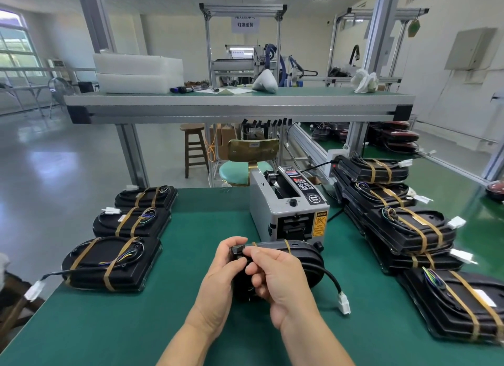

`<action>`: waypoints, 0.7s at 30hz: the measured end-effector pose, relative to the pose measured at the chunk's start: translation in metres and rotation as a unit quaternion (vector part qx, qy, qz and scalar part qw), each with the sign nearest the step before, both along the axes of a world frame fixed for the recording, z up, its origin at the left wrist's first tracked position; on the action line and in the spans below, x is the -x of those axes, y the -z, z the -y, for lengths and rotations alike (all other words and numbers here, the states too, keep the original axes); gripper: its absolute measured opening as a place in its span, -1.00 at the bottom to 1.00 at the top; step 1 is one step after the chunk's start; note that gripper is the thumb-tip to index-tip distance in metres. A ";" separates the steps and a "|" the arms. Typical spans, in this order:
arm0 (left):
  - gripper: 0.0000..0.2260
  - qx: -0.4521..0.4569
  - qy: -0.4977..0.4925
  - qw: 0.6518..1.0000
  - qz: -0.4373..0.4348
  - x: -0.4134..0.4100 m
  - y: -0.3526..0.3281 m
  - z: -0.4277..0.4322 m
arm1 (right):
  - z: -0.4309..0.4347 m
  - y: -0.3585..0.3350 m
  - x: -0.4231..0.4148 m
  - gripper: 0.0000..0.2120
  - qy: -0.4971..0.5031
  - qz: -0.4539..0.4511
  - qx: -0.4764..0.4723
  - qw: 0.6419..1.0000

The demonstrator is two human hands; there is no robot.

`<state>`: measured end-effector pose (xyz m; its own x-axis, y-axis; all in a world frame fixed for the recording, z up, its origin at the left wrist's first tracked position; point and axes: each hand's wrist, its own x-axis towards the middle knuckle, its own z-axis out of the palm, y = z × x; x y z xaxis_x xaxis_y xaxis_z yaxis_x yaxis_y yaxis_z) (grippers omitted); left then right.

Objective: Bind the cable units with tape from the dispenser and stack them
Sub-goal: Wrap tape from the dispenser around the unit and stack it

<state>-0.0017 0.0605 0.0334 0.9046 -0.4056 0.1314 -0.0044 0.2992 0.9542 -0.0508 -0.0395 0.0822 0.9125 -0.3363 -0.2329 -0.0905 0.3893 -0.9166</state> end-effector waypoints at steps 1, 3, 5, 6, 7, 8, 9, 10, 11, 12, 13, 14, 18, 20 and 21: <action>-0.73 0.001 0.001 1.000 0.000 0.000 0.000 0.000 | 0.000 0.000 0.000 -0.87 0.001 0.000 0.001 1.000; -0.74 0.003 0.005 1.000 0.000 0.001 -0.001 0.000 | 0.000 0.000 0.000 -0.87 0.002 0.000 0.000 1.000; -0.74 0.003 0.005 1.000 0.001 0.002 -0.001 -0.001 | -0.001 0.000 0.001 -0.87 0.000 0.003 -0.006 1.000; -0.74 0.003 0.003 1.000 0.001 0.002 -0.001 -0.001 | -0.001 0.000 0.001 -0.87 -0.001 0.004 -0.009 1.000; -0.74 0.003 0.003 1.000 0.001 0.002 -0.001 -0.001 | -0.001 0.000 0.002 -0.86 -0.003 0.004 -0.010 1.000; -0.74 0.003 0.003 1.000 0.000 0.002 -0.001 -0.001 | -0.001 0.000 0.002 -0.86 -0.005 0.004 -0.010 1.000; -0.74 0.001 0.003 1.000 -0.003 0.002 -0.001 -0.001 | -0.001 0.000 0.002 -0.86 -0.007 0.003 -0.008 1.000; -0.74 0.000 0.004 1.000 -0.005 0.002 -0.001 -0.001 | -0.001 0.000 0.001 -0.86 -0.008 0.002 -0.005 1.000; -0.73 -0.001 0.003 1.000 -0.007 0.002 -0.001 -0.002 | -0.001 -0.001 0.001 -0.86 -0.009 0.000 -0.002 1.000; -0.73 -0.001 0.003 1.000 -0.008 0.003 -0.002 -0.002 | 0.000 -0.001 0.001 -0.86 -0.009 -0.001 0.001 1.000; -0.73 0.001 0.003 1.000 -0.008 0.003 -0.002 -0.002 | 0.000 -0.001 0.001 -0.86 -0.010 -0.003 0.004 1.000; -0.73 0.002 0.003 1.000 -0.008 0.003 -0.002 -0.002 | 0.000 -0.001 0.001 -0.86 -0.010 -0.003 0.004 1.000; -0.77 0.001 0.003 1.000 -0.004 0.004 -0.003 -0.002 | 0.000 -0.001 0.001 -0.87 -0.014 -0.002 -0.002 1.000; -0.78 -0.007 -0.003 1.000 0.003 0.004 -0.003 -0.003 | 0.000 -0.001 0.000 -0.86 -0.012 -0.003 -0.004 1.000; -0.75 -0.011 -0.004 1.000 0.005 0.003 -0.003 -0.003 | 0.000 -0.001 0.000 -0.86 -0.010 -0.004 -0.003 1.000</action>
